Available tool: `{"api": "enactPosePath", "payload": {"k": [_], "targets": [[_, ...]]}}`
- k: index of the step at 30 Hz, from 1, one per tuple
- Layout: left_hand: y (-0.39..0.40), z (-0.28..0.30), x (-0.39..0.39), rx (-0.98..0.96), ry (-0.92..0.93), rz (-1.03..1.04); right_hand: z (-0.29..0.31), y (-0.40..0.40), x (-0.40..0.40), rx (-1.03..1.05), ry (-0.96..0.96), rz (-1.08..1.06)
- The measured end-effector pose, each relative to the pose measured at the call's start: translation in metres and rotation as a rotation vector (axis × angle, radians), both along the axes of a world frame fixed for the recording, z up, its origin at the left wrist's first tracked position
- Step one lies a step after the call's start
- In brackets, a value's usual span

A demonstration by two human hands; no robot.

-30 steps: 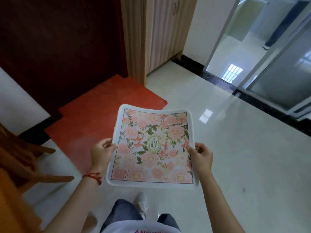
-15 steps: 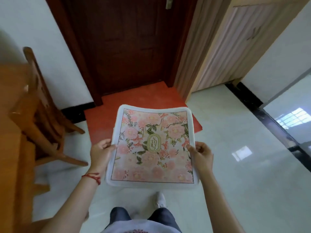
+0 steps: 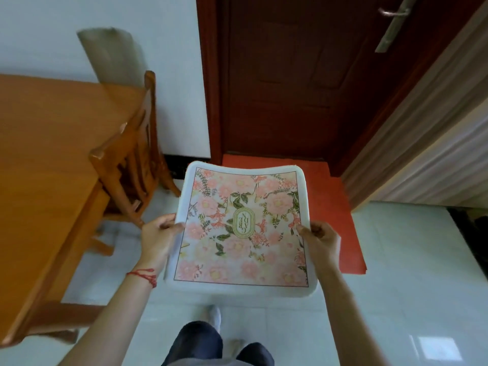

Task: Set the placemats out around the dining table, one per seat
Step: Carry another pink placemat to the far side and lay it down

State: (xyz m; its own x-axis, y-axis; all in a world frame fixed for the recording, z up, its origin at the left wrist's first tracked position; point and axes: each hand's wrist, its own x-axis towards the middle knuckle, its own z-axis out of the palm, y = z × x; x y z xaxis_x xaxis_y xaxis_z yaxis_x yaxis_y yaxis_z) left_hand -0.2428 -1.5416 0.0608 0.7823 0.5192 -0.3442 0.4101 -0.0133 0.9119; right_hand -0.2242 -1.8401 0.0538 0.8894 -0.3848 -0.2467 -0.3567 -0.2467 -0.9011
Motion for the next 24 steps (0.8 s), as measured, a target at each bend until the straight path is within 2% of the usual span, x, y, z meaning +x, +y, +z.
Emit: {"api": "enactPosePath", "payload": {"k": [8, 24], "targets": [[0.019, 0.020, 0.075, 0.052, -0.013, 0.082, 0.009, 0.024, 0.098, 0.026, -0.045, 0.107], [0.074, 0.049, 0.230, 0.036, 0.000, 0.148, 0.037, 0.077, 0.288, 0.071, -0.102, 0.205]]}}
